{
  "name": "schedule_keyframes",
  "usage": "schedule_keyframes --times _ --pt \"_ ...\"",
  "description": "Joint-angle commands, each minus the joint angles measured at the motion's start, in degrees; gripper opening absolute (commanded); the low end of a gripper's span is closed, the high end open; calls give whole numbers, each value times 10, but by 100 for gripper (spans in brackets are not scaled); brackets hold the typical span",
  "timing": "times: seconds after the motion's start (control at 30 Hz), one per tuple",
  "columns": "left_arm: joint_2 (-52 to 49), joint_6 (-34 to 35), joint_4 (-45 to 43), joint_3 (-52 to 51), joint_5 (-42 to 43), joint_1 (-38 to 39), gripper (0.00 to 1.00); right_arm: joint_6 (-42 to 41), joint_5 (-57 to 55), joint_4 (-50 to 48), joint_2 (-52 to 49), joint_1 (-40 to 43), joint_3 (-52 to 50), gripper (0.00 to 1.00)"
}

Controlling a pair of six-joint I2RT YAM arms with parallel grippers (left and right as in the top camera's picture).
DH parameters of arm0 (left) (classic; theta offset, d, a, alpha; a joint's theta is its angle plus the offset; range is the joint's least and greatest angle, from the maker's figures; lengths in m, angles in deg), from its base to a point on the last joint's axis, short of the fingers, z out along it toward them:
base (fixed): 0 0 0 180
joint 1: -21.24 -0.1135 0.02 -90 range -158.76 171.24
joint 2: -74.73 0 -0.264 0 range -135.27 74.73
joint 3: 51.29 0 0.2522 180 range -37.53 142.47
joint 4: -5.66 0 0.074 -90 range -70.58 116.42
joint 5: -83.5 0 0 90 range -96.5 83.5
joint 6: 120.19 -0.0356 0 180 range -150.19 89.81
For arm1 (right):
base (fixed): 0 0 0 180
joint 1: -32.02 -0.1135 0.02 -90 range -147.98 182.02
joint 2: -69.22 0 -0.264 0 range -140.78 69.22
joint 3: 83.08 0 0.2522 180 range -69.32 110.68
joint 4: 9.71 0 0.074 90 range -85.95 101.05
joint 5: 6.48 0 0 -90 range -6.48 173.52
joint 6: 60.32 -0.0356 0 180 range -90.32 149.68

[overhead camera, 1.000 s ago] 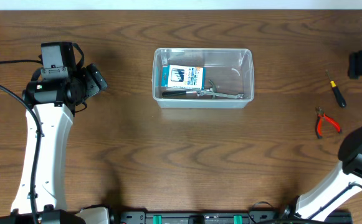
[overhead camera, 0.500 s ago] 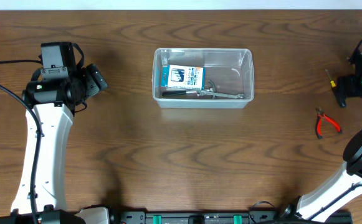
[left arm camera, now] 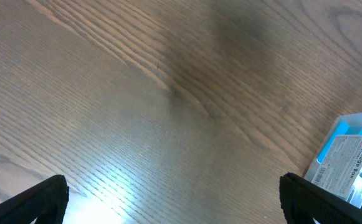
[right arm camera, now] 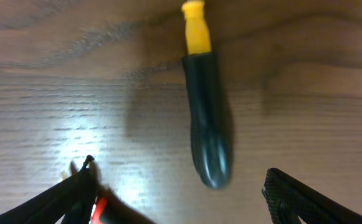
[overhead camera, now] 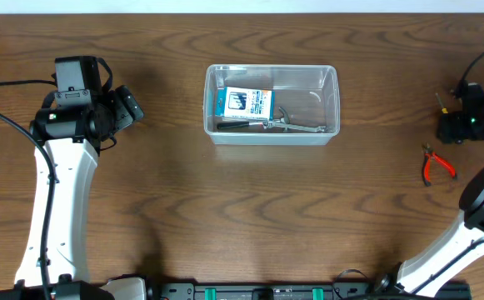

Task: Pack container
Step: 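Move the right gripper to the yellow-handled screwdriver at far right, then grasp the screwdriver's black handle with the right gripper and lift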

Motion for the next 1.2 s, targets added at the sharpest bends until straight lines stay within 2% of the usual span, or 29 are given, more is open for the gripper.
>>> schedule_keyframes --times 0.0,0.2,0.27,0.33,0.4,0.47,0.6,0.77,0.93,1.17 --pt "2 -9 1 -3 -9 -2 98 -11 8 -9 -33 1 -2 86" --pt "2 -9 1 -3 -9 -2 98 -24 9 -25 -48 1 -2 85" --pt "2 -9 1 -3 -9 -2 98 -24 9 -28 -48 1 -2 80" --pt "2 -9 1 -3 -9 -2 98 -29 9 -28 -48 1 -2 70" --pt "2 -9 1 -3 -9 -2 98 -38 9 -28 -48 1 -2 53" --pt "2 -9 1 -3 -9 -2 98 -47 9 -27 -48 1 -2 41" --pt "2 -9 1 -3 -9 -2 98 -76 11 -24 -48 1 -2 29" --pt "2 -9 1 -3 -9 -2 98 -78 28 -12 -48 0 -2 22" --pt "2 -9 1 -3 -9 -2 98 -82 58 -5 -48 -3 -2 3" --pt "2 -9 1 -3 -9 -2 98 -129 59 5 -44 -10 11 1"
